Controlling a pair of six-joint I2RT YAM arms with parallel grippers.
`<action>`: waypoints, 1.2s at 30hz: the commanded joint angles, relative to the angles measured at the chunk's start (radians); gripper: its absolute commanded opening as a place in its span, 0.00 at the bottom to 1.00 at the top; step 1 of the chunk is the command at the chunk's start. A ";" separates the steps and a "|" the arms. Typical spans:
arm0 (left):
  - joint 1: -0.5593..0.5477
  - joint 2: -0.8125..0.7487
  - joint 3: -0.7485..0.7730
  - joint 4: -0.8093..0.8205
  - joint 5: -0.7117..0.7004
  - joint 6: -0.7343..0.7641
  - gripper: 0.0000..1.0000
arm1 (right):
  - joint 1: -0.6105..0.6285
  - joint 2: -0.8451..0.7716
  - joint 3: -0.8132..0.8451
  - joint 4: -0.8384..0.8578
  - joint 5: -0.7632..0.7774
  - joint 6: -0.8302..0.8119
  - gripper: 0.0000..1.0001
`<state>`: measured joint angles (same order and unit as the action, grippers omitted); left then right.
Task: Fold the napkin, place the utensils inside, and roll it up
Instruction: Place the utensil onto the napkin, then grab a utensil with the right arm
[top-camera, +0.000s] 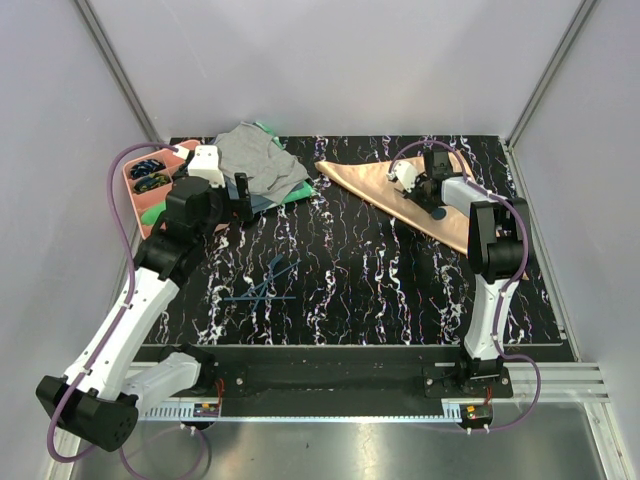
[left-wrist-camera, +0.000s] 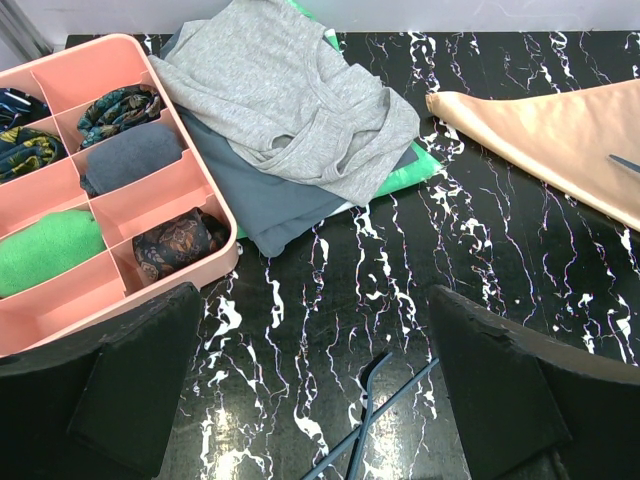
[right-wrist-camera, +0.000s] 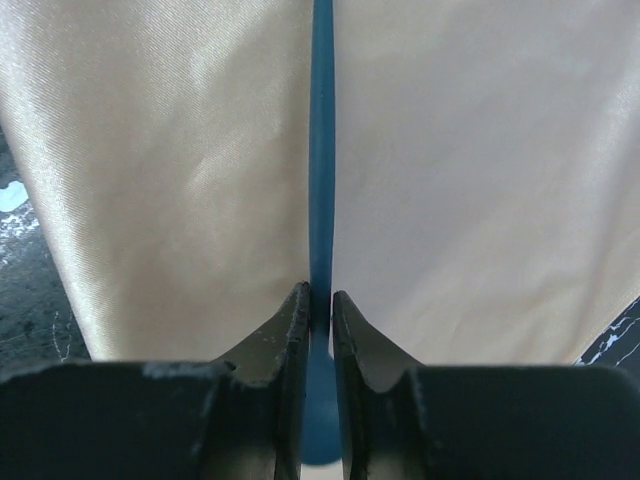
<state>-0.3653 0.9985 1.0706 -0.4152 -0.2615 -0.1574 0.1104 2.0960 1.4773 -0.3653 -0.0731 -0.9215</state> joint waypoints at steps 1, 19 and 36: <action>0.006 -0.004 0.000 0.056 0.011 0.009 0.99 | -0.009 0.001 0.038 -0.003 0.032 -0.019 0.22; 0.006 -0.015 -0.001 0.058 0.024 -0.001 0.99 | -0.005 -0.273 0.031 0.003 -0.186 0.252 0.39; 0.006 -0.063 -0.003 0.062 -0.033 0.009 0.99 | 0.578 -0.341 -0.342 0.653 -0.545 1.366 0.42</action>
<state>-0.3653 0.9802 1.0695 -0.4152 -0.2668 -0.1574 0.5709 1.6810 1.1576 0.0391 -0.6437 0.1280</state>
